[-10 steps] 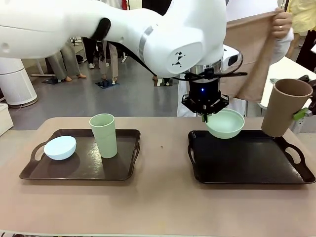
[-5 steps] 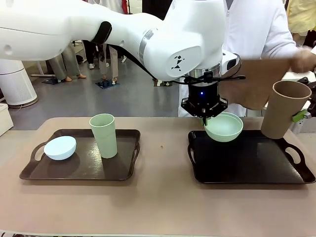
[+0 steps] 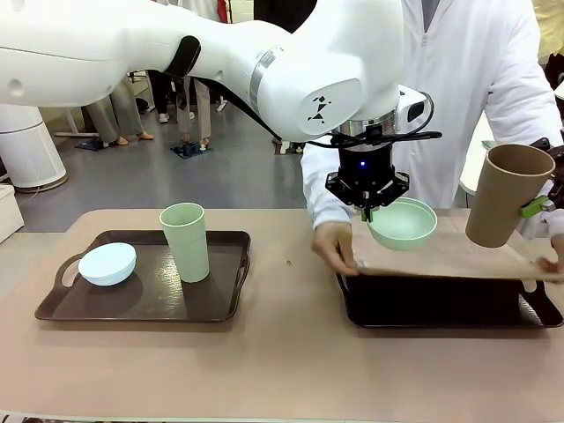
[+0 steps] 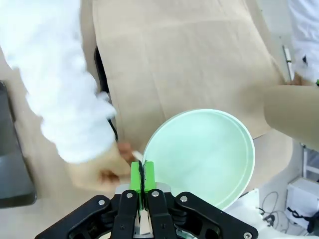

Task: Set up a tray with a mat and arrange the tableware.
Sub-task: Place the Picnic Bowl and Reusable plastic cup back onto the Handle tray in front of the human's position.

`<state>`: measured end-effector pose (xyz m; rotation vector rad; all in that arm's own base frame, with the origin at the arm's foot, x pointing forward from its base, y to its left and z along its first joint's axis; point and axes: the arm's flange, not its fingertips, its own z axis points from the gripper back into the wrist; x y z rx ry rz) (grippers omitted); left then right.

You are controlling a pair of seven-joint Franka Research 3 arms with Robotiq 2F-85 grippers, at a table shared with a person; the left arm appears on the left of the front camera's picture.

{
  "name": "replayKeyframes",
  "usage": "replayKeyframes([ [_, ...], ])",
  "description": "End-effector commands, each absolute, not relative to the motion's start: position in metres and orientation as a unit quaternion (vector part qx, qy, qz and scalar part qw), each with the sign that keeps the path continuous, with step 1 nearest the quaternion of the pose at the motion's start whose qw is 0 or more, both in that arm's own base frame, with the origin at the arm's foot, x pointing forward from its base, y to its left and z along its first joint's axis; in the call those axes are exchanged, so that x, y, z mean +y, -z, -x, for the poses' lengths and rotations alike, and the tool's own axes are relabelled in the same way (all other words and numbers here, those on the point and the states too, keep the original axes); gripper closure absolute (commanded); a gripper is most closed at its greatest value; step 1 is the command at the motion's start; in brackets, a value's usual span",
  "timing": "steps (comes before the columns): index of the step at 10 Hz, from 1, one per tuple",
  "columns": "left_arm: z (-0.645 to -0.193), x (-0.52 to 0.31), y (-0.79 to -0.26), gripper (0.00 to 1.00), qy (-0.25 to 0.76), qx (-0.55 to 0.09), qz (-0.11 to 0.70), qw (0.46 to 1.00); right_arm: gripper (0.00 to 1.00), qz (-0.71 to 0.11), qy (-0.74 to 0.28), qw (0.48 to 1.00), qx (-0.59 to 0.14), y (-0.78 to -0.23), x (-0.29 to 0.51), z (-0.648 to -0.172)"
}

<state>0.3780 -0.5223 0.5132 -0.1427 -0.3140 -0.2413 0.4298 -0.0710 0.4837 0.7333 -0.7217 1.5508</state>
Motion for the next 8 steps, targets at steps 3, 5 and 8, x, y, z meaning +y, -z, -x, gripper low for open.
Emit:
replayKeyframes([
  [3,-0.3789,-0.5217,-0.5154,1.00,0.125,-0.160,0.067,0.977,1.00,-0.313,-0.670,0.597,-0.311,-0.4863,-0.0711,-0.4318],
  [5,-0.3789,-0.5217,-0.5154,1.00,0.125,-0.160,0.067,0.977,1.00,-0.313,-0.670,0.597,-0.311,-0.4863,-0.0711,-0.4318],
  [8,-0.3789,-0.5217,-0.5154,1.00,0.125,-0.160,0.067,0.977,1.00,-0.313,-0.670,0.597,-0.311,-0.4863,-0.0711,-0.4318],
])
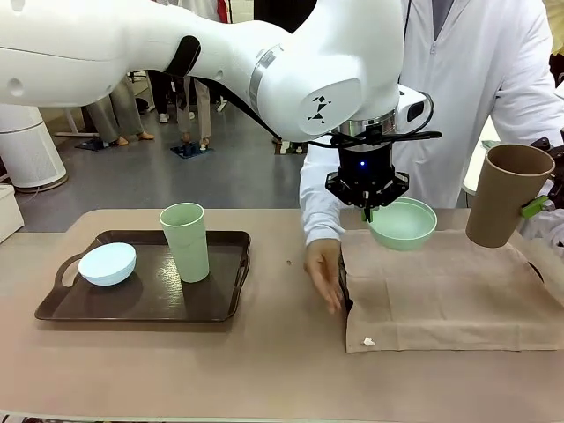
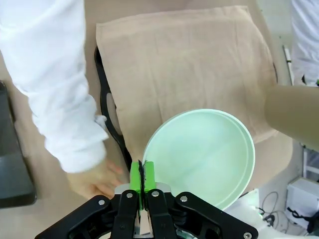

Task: Set up a tray with a mat and arrange the tableware.
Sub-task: Place the Picnic Bowl and Reusable plastic cup back onto the Handle tray in front of the human's position.

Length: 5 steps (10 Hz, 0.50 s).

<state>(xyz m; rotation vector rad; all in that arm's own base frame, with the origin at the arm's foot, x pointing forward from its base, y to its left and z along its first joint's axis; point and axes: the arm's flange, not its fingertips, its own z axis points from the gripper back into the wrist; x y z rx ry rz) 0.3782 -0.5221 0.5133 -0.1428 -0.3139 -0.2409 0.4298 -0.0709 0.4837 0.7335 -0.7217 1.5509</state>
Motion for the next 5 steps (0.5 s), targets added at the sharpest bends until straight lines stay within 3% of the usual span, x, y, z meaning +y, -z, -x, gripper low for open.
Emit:
replayKeyframes([
  [1,-0.3789,-0.5217,-0.5154,1.00,0.125,-0.160,0.067,0.977,1.00,-0.313,-0.670,0.597,-0.311,-0.4863,-0.0711,-0.4318],
  [5,-0.3789,-0.5217,-0.5154,1.00,0.125,-0.160,0.067,0.977,1.00,-0.313,-0.670,0.597,-0.311,-0.4863,-0.0711,-0.4318],
])
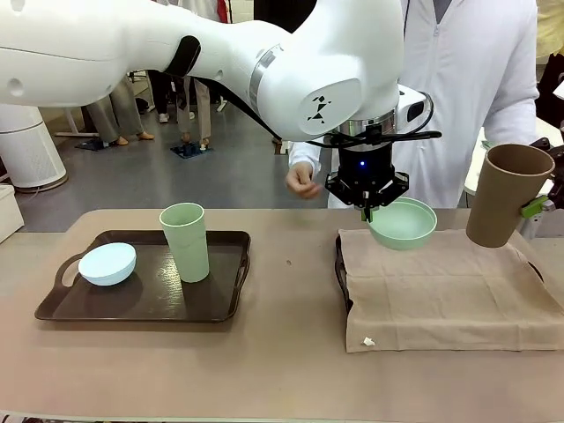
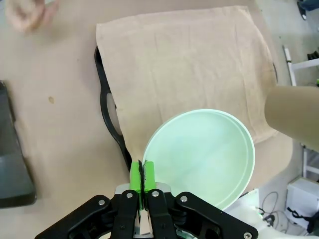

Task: Set up a tray with a mat and arrange the tableware.
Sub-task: Place the Picnic Bowl and Reusable plastic cup back onto the Handle tray in front of the human's position.

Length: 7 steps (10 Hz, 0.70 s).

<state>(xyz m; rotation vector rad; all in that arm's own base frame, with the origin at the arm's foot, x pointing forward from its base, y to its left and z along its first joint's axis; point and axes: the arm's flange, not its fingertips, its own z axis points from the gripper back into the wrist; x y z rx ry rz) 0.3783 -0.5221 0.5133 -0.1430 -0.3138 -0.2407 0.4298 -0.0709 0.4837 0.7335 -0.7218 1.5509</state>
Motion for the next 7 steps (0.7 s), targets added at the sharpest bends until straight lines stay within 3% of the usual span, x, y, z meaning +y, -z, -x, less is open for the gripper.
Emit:
replayKeyframes([
  [1,-0.3789,-0.5217,-0.5154,1.00,0.125,-0.160,0.067,0.977,1.00,-0.313,-0.670,0.597,-0.311,-0.4863,-0.0711,-0.4318],
  [7,-0.3789,-0.5217,-0.5154,1.00,0.125,-0.160,0.067,0.977,1.00,-0.313,-0.670,0.597,-0.311,-0.4863,-0.0711,-0.4318],
])
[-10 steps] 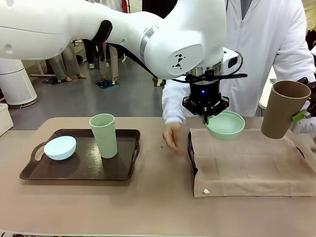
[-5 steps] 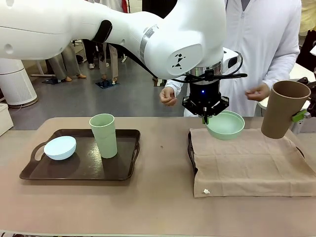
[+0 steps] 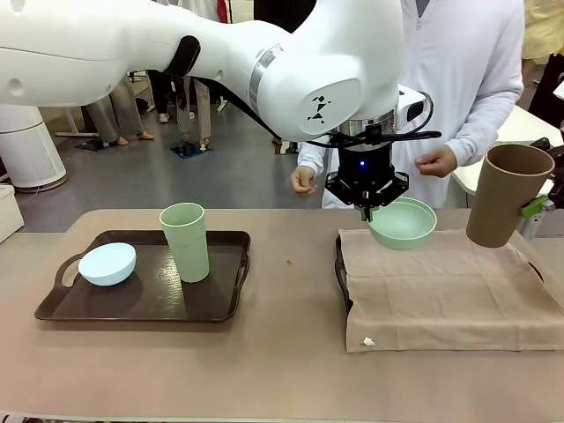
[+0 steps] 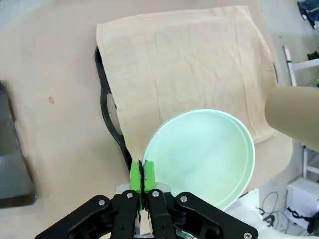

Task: Set up a tray with a mat and arrange the tableware.
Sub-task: Place the Picnic Bowl and Reusable plastic cup back onto the Handle tray in front of the human's position.

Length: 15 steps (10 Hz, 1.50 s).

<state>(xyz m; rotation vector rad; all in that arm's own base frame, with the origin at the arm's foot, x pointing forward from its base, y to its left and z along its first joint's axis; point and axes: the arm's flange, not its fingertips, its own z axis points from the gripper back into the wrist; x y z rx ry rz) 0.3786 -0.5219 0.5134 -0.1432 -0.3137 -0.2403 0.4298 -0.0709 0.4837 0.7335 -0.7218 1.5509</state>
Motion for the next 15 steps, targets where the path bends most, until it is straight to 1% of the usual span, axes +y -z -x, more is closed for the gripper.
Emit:
replayKeyframes([
  [1,-0.379,-0.522,-0.515,1.00,0.125,-0.160,0.067,0.977,1.00,-0.313,-0.670,0.597,-0.311,-0.486,-0.071,-0.432],
  [2,-0.379,-0.522,-0.515,1.00,0.125,-0.160,0.067,0.977,1.00,-0.313,-0.670,0.597,-0.311,-0.486,-0.071,-0.432],
  [3,-0.379,-0.522,-0.513,0.98,0.119,-0.156,0.071,0.978,0.15,-0.316,-0.668,0.597,-0.311,-0.484,-0.071,-0.430],
  [4,-0.400,-0.523,-0.496,0.98,0.123,-0.146,0.070,0.979,0.15,-0.336,-0.678,0.575,-0.311,-0.464,-0.075,-0.441],
  [5,-0.415,-0.528,-0.482,0.98,0.125,-0.146,0.073,0.979,0.15,-0.352,-0.675,0.566,-0.315,-0.447,-0.078,-0.450],
  [8,-0.453,-0.546,-0.434,0.98,0.127,-0.134,0.064,0.981,0.15,-0.360,-0.683,0.544,-0.330,-0.402,-0.085,-0.468],
  [10,-0.467,-0.552,-0.412,0.98,0.128,-0.118,0.067,0.982,0.15,-0.354,-0.679,0.551,-0.332,-0.379,-0.089,-0.475],
  [12,-0.472,-0.557,-0.401,0.98,0.132,-0.096,0.059,0.985,0.15,-0.326,-0.689,0.554,-0.336,-0.370,-0.093,-0.486],
  [15,-0.475,-0.563,-0.383,0.98,0.134,-0.083,0.050,0.986,0.15,-0.332,-0.681,0.572,-0.314,-0.354,-0.097,-0.499],
])
